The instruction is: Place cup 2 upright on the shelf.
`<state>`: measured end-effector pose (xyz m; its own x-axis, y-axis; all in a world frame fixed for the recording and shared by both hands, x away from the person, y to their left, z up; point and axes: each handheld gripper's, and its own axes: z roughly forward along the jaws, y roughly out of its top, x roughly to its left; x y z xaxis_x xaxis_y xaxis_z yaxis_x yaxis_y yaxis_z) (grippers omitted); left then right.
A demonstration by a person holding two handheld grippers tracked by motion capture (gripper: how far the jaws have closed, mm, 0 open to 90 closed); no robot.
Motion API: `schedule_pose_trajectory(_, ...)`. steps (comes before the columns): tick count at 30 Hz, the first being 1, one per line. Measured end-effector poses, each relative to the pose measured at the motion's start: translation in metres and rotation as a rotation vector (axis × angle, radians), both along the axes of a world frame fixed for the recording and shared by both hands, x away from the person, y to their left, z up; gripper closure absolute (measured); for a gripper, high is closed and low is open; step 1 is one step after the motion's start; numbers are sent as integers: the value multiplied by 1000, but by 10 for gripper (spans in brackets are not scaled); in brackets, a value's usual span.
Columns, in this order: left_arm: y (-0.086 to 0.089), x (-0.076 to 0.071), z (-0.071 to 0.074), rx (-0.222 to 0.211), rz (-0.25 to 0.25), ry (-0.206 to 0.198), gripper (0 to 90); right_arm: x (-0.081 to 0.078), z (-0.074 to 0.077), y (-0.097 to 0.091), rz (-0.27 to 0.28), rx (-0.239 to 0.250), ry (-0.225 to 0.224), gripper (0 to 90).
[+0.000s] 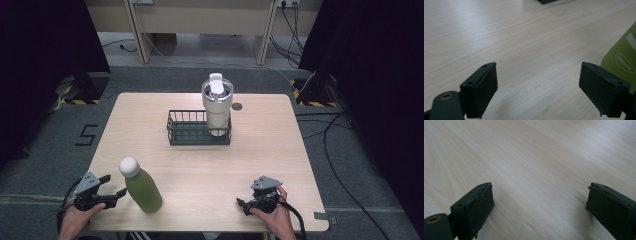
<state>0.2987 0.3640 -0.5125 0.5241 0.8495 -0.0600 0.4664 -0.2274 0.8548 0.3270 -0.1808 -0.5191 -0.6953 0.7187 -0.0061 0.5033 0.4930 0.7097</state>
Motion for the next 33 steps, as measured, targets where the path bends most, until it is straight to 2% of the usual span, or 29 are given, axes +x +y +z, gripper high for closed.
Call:
schedule_pose_trajectory(6,-3,-13,5,-11,-18,-32,150,0,0,0,-1,0,1,75)
schedule_pose_trajectory(11,-3,-22,4,-18,-28,-49,150,0,0,0,-1,0,1,73)
schedule_pose_trajectory(17,-4,-35,8,-63,-45,-93,149,0,0,0,-1,-1,0,71)
schedule_pose_trajectory(27,-12,-47,13,-111,-111,-132,149,0,0,0,-3,-1,2,70)
schedule_pose_trajectory(30,-13,-50,14,-133,-135,-161,149,0,0,0,-3,-1,2,69)
schedule_pose_trajectory(33,-17,-53,15,-127,-157,-182,149,0,0,0,-3,-1,3,68)
